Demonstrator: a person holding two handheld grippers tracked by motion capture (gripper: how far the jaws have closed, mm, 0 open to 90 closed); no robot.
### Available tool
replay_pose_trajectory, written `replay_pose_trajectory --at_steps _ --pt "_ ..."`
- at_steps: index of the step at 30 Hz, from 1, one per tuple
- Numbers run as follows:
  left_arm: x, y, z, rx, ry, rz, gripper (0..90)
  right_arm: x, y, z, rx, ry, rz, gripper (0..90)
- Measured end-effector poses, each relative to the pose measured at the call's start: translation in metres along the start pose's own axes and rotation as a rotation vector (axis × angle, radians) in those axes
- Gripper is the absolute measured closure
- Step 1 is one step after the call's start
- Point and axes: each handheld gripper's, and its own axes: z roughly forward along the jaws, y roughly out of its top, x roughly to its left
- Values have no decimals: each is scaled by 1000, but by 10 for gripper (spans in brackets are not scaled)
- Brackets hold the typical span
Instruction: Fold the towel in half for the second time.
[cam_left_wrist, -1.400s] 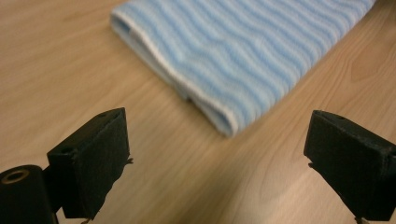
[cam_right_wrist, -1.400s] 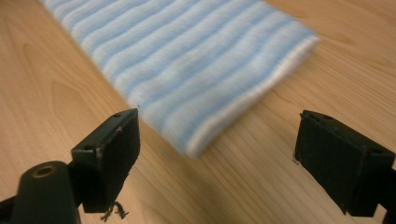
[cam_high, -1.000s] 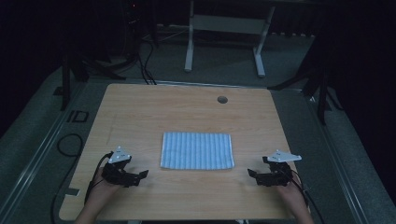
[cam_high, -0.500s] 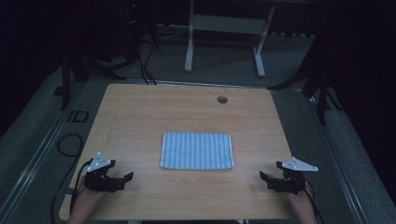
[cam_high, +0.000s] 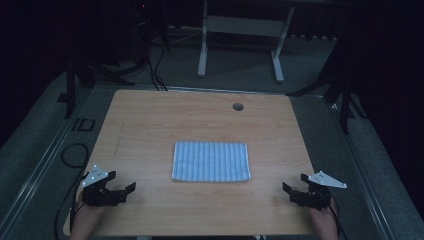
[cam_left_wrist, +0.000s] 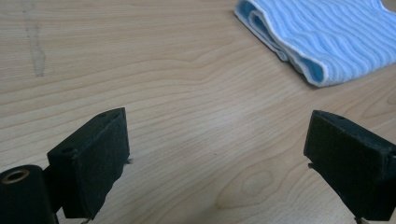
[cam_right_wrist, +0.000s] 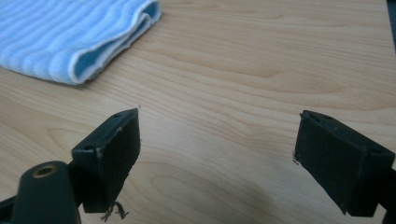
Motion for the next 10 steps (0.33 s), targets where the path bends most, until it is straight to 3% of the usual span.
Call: replay_pose_trajectory --at_steps 10 --pt "-3 -7 4 21 17 32 69 -1 0 1 6 -29 -2 141"
